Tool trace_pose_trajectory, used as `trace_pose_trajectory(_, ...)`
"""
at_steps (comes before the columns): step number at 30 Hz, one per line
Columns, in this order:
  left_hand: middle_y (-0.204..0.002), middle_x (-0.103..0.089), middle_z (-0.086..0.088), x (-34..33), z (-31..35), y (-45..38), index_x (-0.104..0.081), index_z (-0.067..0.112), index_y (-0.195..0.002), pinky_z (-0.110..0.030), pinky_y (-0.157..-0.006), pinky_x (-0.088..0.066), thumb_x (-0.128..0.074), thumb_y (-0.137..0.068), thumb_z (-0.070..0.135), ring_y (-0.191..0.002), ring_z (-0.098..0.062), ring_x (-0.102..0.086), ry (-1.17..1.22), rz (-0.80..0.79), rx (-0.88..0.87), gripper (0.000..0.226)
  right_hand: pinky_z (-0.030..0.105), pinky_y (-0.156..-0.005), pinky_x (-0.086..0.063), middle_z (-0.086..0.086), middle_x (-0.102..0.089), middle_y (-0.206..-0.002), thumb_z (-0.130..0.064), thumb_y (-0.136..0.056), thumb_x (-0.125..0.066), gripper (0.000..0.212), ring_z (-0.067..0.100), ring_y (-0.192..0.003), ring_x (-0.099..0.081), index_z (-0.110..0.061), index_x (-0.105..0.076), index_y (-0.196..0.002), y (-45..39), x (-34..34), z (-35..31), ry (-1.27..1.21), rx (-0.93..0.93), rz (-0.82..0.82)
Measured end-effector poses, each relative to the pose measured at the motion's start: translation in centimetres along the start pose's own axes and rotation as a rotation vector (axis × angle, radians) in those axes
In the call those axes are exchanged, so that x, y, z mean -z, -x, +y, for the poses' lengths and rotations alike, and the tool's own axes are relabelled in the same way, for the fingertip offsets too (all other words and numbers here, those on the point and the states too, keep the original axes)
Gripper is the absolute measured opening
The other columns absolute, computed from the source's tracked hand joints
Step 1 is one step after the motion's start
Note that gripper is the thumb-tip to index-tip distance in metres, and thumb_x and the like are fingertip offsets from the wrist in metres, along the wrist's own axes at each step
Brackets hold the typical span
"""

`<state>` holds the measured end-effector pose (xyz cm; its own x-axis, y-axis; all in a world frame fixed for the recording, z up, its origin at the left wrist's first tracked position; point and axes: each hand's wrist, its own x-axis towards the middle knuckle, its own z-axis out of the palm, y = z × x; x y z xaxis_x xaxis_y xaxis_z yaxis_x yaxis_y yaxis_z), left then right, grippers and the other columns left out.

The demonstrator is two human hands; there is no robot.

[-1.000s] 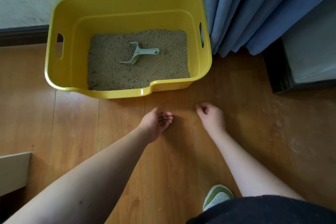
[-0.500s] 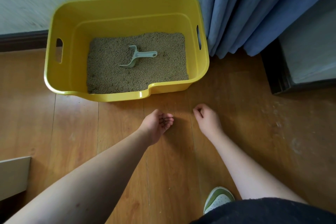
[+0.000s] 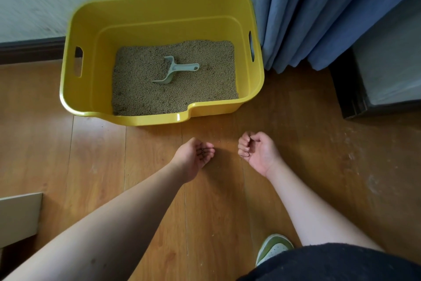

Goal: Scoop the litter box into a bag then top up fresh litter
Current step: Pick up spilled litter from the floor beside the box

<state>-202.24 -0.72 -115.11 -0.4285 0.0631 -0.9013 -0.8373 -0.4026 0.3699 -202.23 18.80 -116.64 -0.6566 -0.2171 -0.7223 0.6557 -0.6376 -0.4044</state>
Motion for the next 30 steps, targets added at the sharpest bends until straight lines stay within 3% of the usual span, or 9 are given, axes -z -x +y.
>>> trace_pose_trajectory(4,-0.077,-0.063,-0.015,0.6,0.5,0.1,-0.064,-0.003,-0.088,-0.025,-0.069,-0.053,-0.036,-0.097,0.013,-0.071,-0.021,-0.060,0.022,0.006,-0.015,0.034,0.023,-0.045,-0.021,0.001,-0.034,-0.059,-0.018,-0.093,-0.034,0.035,0.011,-0.048,-0.025,-0.009,-0.048,-0.063,-1.1,-0.4,0.4,0.121,0.020,0.128)
trace_pose_trajectory(5,-0.077,-0.063,-0.014,0.7,0.6,0.1,-0.065,-0.003,-0.087,-0.025,-0.067,-0.052,-0.036,-0.097,0.014,-0.070,-0.020,-0.060,0.024,0.005,-0.016,0.034,0.023,-0.045,-0.021,-0.001,-0.033,-0.057,-0.022,-0.096,-0.038,0.037,0.011,-0.048,-0.025,-0.010,-0.051,-0.064,-1.4,-0.6,0.4,0.289,0.061,0.165)
trace_pose_trajectory(8,-0.077,-0.065,-0.015,0.8,0.8,0.1,-0.066,-0.004,-0.088,-0.024,-0.066,-0.053,-0.035,-0.098,0.015,-0.070,-0.020,-0.062,0.048,-0.007,-0.018,0.038,0.020,-0.051,-0.032,-0.011,-0.048,-0.062,-0.033,-0.094,-0.057,0.021,0.005,-0.056,-0.042,-0.018,-0.064,-0.083,-2.2,-1.2,1.0,1.260,0.320,0.163)
trace_pose_trajectory(11,-0.081,-0.068,-0.017,1.1,0.9,0.0,-0.067,-0.006,-0.093,-0.025,-0.069,-0.055,-0.033,-0.099,0.016,-0.076,-0.022,-0.065,0.084,-0.026,-0.021,0.041,0.023,-0.071,-0.041,0.001,-0.066,-0.097,-0.024,-0.088,-0.067,0.021,0.015,-0.087,-0.060,-0.013,-0.066,-0.106,-3.1,-1.9,2.4,1.618,0.490,0.047)
trace_pose_trajectory(14,-0.085,-0.069,-0.018,1.7,1.0,-0.2,-0.068,-0.007,-0.096,-0.026,-0.068,-0.057,-0.032,-0.099,0.016,-0.078,-0.023,-0.067,0.105,-0.021,-0.019,0.042,0.032,-0.084,-0.045,0.010,-0.063,-0.113,-0.021,-0.090,-0.064,0.024,0.027,-0.102,-0.059,-0.011,-0.064,-0.112,-3.7,-2.3,3.3,1.715,0.512,0.105)
trace_pose_trajectory(23,-0.087,-0.070,-0.018,1.7,0.7,-0.9,-0.068,-0.007,-0.095,-0.028,-0.073,-0.055,-0.032,-0.099,0.015,-0.081,-0.024,-0.067,0.115,0.006,-0.012,0.042,0.033,-0.071,-0.040,0.007,-0.061,-0.098,-0.023,-0.096,-0.053,0.014,0.027,-0.092,-0.057,-0.013,-0.062,-0.094,-3.4,-2.2,3.5,1.758,0.502,0.168)
trace_pose_trajectory(30,-0.083,-0.067,-0.018,0.3,0.2,-0.9,-0.068,-0.006,-0.091,-0.027,-0.071,-0.056,-0.034,-0.096,0.013,-0.080,-0.023,-0.065,0.100,0.034,-0.028,0.039,0.034,-0.079,-0.045,0.006,-0.063,-0.108,-0.027,-0.091,-0.061,0.020,0.026,-0.099,-0.057,-0.015,-0.063,-0.108,-2.6,-1.6,3.3,1.714,0.502,0.201)
